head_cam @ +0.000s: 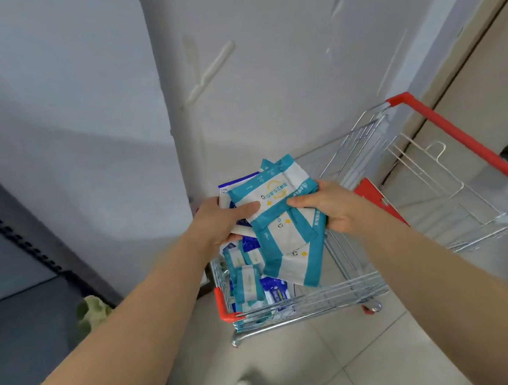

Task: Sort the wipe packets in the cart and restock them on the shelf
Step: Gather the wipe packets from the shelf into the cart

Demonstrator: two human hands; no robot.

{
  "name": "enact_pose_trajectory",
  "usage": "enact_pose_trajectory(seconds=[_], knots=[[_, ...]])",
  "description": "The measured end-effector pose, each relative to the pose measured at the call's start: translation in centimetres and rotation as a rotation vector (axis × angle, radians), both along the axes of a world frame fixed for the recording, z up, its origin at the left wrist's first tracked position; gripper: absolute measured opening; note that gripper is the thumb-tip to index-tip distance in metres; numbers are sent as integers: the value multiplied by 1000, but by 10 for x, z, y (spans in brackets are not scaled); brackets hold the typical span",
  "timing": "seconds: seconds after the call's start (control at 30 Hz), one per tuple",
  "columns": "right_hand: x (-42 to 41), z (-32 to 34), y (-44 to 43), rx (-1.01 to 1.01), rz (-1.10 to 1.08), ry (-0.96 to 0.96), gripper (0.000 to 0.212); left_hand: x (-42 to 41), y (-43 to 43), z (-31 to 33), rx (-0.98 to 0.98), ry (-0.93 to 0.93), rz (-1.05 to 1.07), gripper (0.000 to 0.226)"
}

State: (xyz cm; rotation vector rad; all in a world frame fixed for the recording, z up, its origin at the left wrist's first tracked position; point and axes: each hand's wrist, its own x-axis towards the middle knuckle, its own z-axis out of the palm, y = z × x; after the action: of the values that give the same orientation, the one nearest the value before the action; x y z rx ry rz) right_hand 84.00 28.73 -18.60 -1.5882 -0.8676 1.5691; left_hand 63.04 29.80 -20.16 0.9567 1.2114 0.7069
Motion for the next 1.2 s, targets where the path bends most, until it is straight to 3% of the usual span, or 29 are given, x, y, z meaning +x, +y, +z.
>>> enact_pose_trajectory(seconds=[0.27, 0.53, 0.73, 0.93, 1.13, 1.2], knots=[[25, -141, 87, -159, 61, 7, 33, 29, 66, -123, -134, 68, 98, 40], [26, -283, 150, -269, 154, -11, 21, 43, 106, -263, -199, 186, 216, 17], [21, -379, 176, -246, 216, -93, 25, 51, 119, -357, -254, 343, 386, 36], [18, -432, 189, -137, 296, -244, 32, 61, 115, -403, -275, 575, 485, 47], [24, -466, 198, 1, 500, -592, 72, 74, 114, -402, -381, 916, 287, 57], [30, -469, 200, 21, 528, -614, 68, 72, 114, -396, -399, 1020, 210, 58]])
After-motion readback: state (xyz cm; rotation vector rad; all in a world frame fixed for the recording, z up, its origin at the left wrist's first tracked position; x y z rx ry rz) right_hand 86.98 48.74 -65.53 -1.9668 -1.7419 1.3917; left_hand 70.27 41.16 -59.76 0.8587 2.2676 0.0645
